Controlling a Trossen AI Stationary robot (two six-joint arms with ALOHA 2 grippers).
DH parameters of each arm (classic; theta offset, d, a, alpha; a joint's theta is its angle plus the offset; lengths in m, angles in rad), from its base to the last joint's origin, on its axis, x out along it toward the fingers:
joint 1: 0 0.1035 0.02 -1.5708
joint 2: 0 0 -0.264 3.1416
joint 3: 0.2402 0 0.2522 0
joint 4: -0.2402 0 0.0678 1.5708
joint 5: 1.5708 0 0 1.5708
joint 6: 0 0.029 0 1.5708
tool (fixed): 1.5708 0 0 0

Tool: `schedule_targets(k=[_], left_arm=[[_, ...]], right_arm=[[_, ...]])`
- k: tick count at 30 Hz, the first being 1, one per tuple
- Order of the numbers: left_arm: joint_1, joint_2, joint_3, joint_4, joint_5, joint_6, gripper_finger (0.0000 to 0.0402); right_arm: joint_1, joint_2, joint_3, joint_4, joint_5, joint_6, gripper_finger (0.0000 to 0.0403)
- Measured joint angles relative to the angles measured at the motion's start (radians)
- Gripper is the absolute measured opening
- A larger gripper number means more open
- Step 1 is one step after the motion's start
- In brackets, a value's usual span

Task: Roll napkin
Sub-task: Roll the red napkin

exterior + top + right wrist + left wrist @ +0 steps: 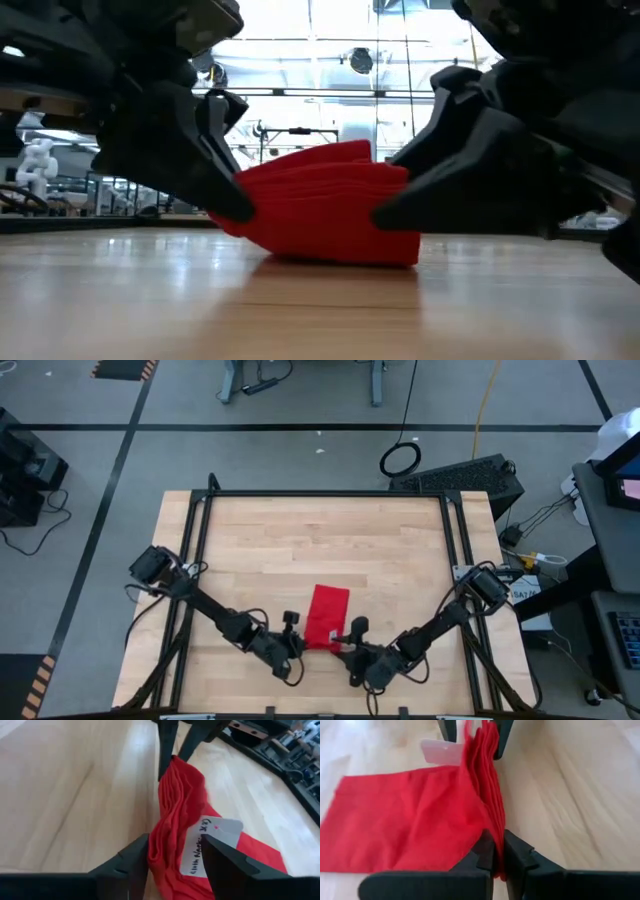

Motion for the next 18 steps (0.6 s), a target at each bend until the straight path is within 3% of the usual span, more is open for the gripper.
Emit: schedule_targets(k=[18], left_arm=[[0.076,-0.001,0.000,-0.041,0.167,0.003,0.0020]], right_arm=[[0.013,0.014,0.002,0.005,-0.028,-0.158,0.0171]])
